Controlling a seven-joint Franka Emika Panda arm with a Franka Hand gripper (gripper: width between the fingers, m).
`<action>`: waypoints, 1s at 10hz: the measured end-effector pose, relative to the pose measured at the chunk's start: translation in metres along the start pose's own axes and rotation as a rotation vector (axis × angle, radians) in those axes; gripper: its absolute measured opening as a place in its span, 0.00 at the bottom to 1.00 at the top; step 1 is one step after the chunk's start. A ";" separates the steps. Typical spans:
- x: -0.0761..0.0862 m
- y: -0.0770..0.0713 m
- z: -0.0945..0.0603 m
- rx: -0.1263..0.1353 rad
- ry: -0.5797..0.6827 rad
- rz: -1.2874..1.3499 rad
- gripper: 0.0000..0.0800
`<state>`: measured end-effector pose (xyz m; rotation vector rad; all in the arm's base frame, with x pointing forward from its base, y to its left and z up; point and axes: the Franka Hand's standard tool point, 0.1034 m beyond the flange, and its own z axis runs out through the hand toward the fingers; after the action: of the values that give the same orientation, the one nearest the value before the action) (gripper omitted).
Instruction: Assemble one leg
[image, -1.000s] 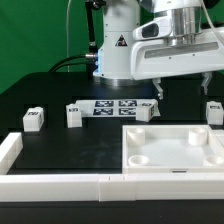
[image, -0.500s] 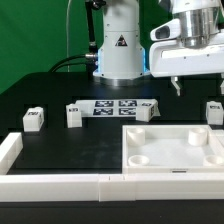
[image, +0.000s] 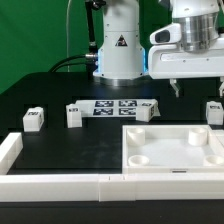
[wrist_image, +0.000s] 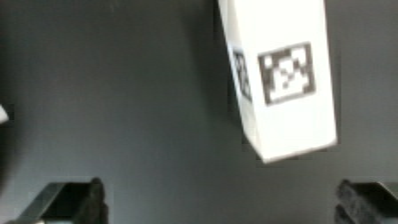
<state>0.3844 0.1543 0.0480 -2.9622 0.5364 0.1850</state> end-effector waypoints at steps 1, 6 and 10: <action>-0.002 -0.002 0.002 -0.010 -0.089 0.004 0.81; -0.017 -0.013 0.010 -0.056 -0.541 0.004 0.81; -0.019 -0.016 0.021 -0.059 -0.594 0.001 0.81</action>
Offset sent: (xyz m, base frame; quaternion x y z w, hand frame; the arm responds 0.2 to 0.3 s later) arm -0.0001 0.0227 -0.0034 0.0031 -0.1819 0.0116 0.9832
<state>0.3701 0.1787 0.0316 -2.7486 0.4475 1.0468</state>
